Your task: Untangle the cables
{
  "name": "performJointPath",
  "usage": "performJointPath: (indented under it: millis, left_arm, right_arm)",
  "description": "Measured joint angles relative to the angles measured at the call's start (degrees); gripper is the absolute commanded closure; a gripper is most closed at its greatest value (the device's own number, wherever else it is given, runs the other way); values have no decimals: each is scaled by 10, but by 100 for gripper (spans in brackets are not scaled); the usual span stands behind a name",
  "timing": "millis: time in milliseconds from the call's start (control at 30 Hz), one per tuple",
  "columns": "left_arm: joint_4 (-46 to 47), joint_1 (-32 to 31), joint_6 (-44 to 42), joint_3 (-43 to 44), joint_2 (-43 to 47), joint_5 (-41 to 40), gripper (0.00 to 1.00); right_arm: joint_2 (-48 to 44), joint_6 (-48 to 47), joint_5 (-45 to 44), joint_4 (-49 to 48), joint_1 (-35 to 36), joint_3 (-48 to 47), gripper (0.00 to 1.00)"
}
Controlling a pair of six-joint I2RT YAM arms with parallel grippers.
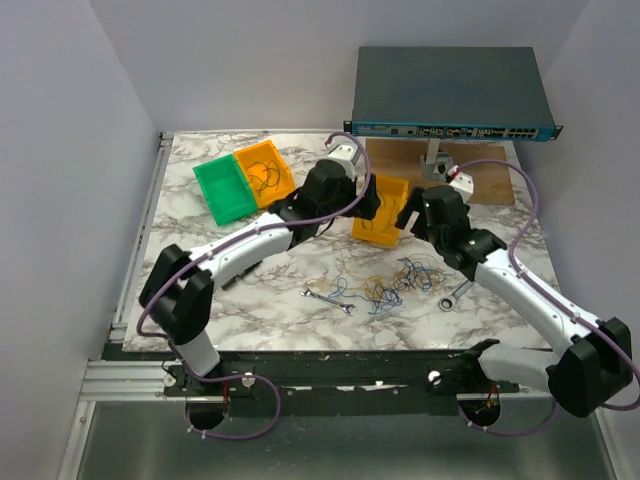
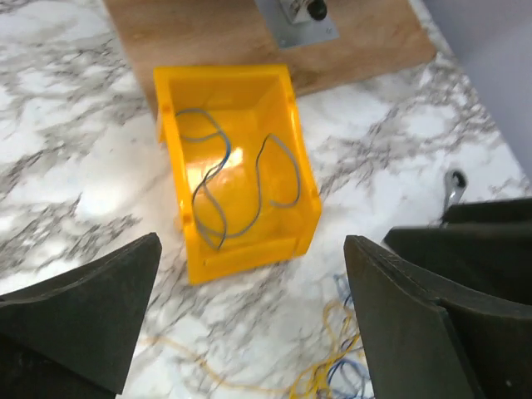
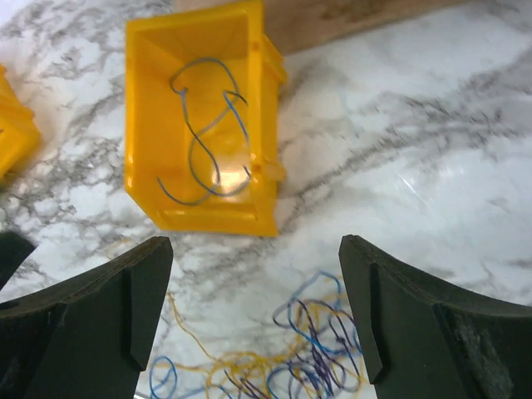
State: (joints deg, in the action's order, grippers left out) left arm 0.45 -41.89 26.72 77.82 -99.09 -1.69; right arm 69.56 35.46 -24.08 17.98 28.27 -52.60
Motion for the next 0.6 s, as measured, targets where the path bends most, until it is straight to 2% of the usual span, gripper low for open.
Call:
performJointPath:
  millis: [200,333,500,600]
  left_arm:
    - [-24,-28,-21,-132,125,-61,1]
    - [-27,-23,-23,-207,199,-87,2]
    - [-31,-53,-53,-259,257,-89,5]
    - [-32,-79,-81,-262,260,-68,11]
  right_arm:
    - [-103,62,-11,96,0,62,11]
    - [-132,81,-16,121,0,95,13]
    - [-129,104,-5,129,0,136,13]
    - [-133,115,7,134,0,152,15]
